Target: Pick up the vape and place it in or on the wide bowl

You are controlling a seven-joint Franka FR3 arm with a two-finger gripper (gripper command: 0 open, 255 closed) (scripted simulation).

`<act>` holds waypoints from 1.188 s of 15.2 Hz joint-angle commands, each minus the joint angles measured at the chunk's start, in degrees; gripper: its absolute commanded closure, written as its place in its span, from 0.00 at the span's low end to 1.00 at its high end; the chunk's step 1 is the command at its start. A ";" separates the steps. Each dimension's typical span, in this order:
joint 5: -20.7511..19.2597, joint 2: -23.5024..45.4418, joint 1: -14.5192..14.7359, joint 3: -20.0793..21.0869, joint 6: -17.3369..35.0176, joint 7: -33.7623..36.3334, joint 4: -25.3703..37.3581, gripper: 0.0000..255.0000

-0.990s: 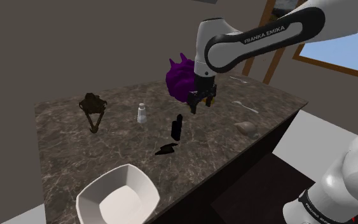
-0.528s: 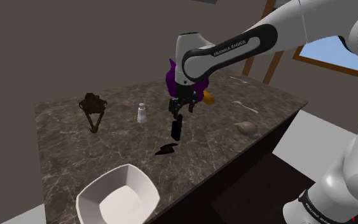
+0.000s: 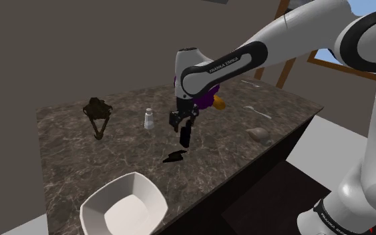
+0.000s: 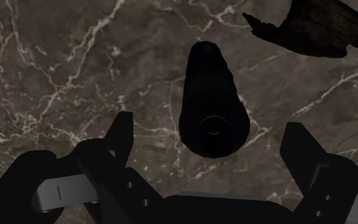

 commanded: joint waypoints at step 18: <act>-0.39 1.36 0.05 -0.21 2.32 0.18 -0.96 1.00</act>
